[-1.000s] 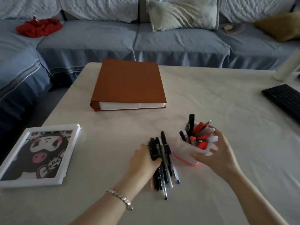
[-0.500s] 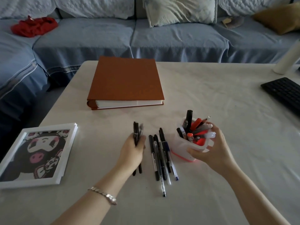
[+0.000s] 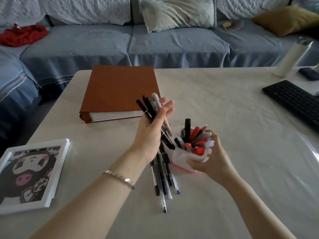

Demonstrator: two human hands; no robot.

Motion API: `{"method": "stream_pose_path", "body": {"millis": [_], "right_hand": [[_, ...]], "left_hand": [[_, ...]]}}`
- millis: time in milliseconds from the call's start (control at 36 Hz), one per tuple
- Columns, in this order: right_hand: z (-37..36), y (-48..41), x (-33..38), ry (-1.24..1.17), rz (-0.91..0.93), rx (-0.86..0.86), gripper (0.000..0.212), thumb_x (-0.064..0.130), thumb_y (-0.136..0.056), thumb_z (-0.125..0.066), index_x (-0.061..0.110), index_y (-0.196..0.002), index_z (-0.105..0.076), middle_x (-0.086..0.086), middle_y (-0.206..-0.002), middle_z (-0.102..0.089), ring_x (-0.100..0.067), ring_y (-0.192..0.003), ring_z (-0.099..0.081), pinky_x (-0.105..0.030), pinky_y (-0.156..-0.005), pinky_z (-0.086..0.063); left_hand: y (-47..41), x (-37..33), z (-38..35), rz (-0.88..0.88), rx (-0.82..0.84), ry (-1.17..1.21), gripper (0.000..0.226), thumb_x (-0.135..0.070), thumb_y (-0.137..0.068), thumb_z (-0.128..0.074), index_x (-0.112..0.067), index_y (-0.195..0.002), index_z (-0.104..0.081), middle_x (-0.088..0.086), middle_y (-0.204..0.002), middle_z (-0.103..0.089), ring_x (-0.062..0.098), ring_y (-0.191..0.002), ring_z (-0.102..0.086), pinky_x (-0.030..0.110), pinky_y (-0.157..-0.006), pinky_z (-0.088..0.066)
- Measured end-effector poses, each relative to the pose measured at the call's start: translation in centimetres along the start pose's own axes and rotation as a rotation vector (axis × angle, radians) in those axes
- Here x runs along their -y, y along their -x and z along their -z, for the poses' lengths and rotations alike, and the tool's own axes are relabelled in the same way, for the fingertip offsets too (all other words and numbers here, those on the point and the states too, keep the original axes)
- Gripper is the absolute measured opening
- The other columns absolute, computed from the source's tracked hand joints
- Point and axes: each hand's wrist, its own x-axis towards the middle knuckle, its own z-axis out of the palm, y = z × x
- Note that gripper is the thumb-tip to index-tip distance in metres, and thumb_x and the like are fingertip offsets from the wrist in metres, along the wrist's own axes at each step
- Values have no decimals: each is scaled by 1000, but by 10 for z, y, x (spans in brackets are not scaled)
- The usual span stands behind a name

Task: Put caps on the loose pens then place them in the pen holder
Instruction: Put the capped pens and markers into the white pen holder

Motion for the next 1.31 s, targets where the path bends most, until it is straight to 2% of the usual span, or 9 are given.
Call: {"method": "stream_pose_path", "body": {"millis": [139,361,500,694,833,917,972,1139,1306], "right_hand": [[2,1,4,20,-12,2,75,10,-59,-80,51,-101,-34,15,-98,-59,-12,-88,-63,-29,-71,-54],[4,1,4,30,-53,7,79,12,-59,-80,47,-108,-29,6,-103,-59,-18,-86,-64,-40,-74,-56],[2,0,3,2,-40,-8,77,6,-61,-79,37,-111,-30,18,-94,-56,-4,-75,-61,-14,-65,-48],[1,-1,2,-5,-43,-8,78,11,-59,-80,49,-106,-31,18,-98,-56,-11,-79,-60,-22,-69,-51],[1,1,5,15,-65,-7,77,9,-60,-78,43,-110,-31,12,-99,-57,-21,-83,-62,-35,-73,-54],[1,2,8,20,-73,2,80,9,-61,-78,32,-121,-30,1,-105,-58,-26,-87,-62,-41,-77,-55],[1,2,11,26,-66,3,81,8,-62,-78,26,-124,-29,-4,-106,-58,-26,-88,-61,-36,-80,-52],[1,3,18,35,-20,-28,69,0,-64,-72,26,-111,-29,1,-91,-53,-27,-83,-56,-33,-76,-50],[0,2,10,31,-5,-41,69,0,-64,-74,31,-107,-30,-3,-93,-57,-29,-80,-60,-17,-64,-45]], "left_hand": [[-12,16,-29,-104,24,-247,16,-15,-90,-51,-20,-103,-57,-5,-100,-66,1,-99,-61,12,-85,-45],[-22,8,-18,-144,-1,-111,10,-16,-89,-50,-22,-96,-54,7,-94,-68,22,-93,-67,39,-87,-52],[-16,9,-21,5,33,131,14,-21,-90,-45,-20,-103,-50,9,-106,-66,26,-100,-65,48,-90,-50],[-15,21,-20,123,49,269,15,-22,-92,-43,-22,-105,-51,7,-119,-63,19,-111,-60,34,-81,-54],[-14,29,-27,96,57,80,13,-20,-92,-46,-22,-103,-52,5,-113,-65,17,-109,-61,39,-97,-45],[-10,32,-32,61,79,-103,15,-31,-84,-58,-25,-99,-59,2,-111,-66,6,-102,-62,21,-90,-46],[-9,33,-33,34,75,-196,23,-28,-82,-63,-18,-103,-64,-10,-98,-67,-4,-89,-61,10,-77,-45],[-6,30,-28,0,121,-487,12,-20,-88,-57,-28,-83,-65,-24,-82,-65,-12,-94,-57,3,-82,-41],[-3,28,-23,-121,113,-612,26,-24,-89,-54,-19,-115,-57,-14,-109,-59,1,-111,-53,15,-95,-40]]}}
